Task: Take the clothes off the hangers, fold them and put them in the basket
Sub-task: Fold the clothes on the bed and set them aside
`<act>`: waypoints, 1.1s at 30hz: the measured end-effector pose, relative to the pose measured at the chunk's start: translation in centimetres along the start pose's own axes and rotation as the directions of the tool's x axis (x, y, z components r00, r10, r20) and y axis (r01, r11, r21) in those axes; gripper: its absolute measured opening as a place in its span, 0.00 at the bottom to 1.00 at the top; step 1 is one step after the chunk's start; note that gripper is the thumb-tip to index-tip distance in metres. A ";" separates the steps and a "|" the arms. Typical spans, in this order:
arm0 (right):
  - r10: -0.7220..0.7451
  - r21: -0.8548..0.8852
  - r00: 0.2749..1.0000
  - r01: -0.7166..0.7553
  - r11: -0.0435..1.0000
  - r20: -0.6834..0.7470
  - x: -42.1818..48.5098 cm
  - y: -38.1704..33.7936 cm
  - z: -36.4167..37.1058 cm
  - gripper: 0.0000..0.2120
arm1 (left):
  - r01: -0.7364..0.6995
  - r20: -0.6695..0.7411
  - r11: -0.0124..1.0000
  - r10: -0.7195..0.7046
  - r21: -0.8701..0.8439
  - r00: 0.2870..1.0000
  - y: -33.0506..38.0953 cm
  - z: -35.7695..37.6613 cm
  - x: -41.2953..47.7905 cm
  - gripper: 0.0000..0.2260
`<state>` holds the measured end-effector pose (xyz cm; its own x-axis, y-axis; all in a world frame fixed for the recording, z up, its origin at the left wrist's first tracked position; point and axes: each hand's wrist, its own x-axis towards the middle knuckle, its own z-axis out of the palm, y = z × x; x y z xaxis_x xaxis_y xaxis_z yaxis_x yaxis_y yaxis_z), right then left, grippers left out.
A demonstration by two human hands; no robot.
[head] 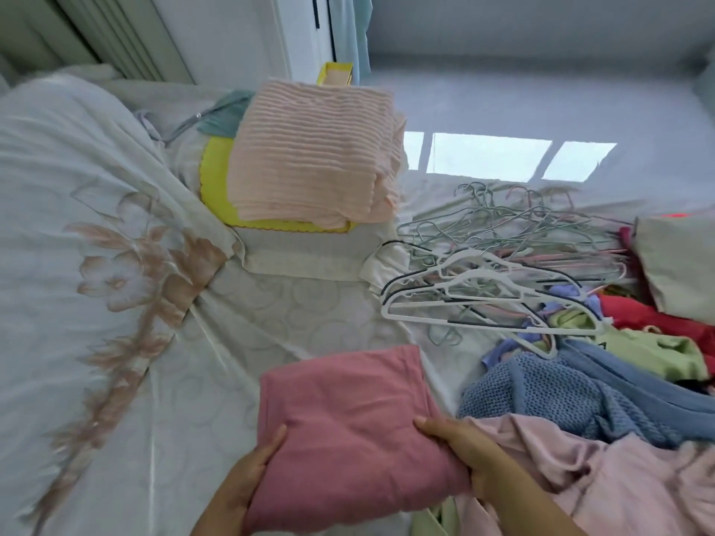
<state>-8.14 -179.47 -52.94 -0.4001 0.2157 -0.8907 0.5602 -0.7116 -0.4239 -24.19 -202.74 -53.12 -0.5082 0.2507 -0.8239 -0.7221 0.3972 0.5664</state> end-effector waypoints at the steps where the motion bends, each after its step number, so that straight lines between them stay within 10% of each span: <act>1: -0.023 0.021 1.000 0.022 1.000 0.017 -1.0 0.0 -0.6 0.14 | -0.029 -0.007 1.000 0.029 0.012 1.000 0.4 0.8 -1.5 0.23; 19: -0.328 0.100 0.943 0.332 0.938 -0.058 -21.9 2.2 -32.6 0.13 | -0.085 0.186 0.996 0.081 0.012 0.979 -7.3 29.1 -21.7 0.28; 25: -0.333 0.092 0.928 0.351 0.932 -0.166 -23.1 0.5 -40.7 0.15 | -0.296 0.127 0.946 0.280 0.131 0.952 -7.5 38.1 -21.4 0.46; 30: -0.359 0.145 0.904 0.397 0.906 -0.231 -21.5 -2.0 -45.6 0.14 | -0.287 0.161 0.958 0.280 0.023 0.946 -3.6 46.4 -20.4 0.12; 33: -0.381 0.167 0.886 0.431 0.887 -0.263 -19.9 -4.8 -49.7 0.11 | -0.325 0.185 0.943 0.308 0.070 0.933 -1.7 51.5 -17.7 0.09</act>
<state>33.18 -147.16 -41.30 -0.3773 0.6383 -0.6709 0.2030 -0.6498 -0.7325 10.25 -162.37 -40.54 -0.6098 0.5201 -0.5980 -0.4825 0.3550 0.8007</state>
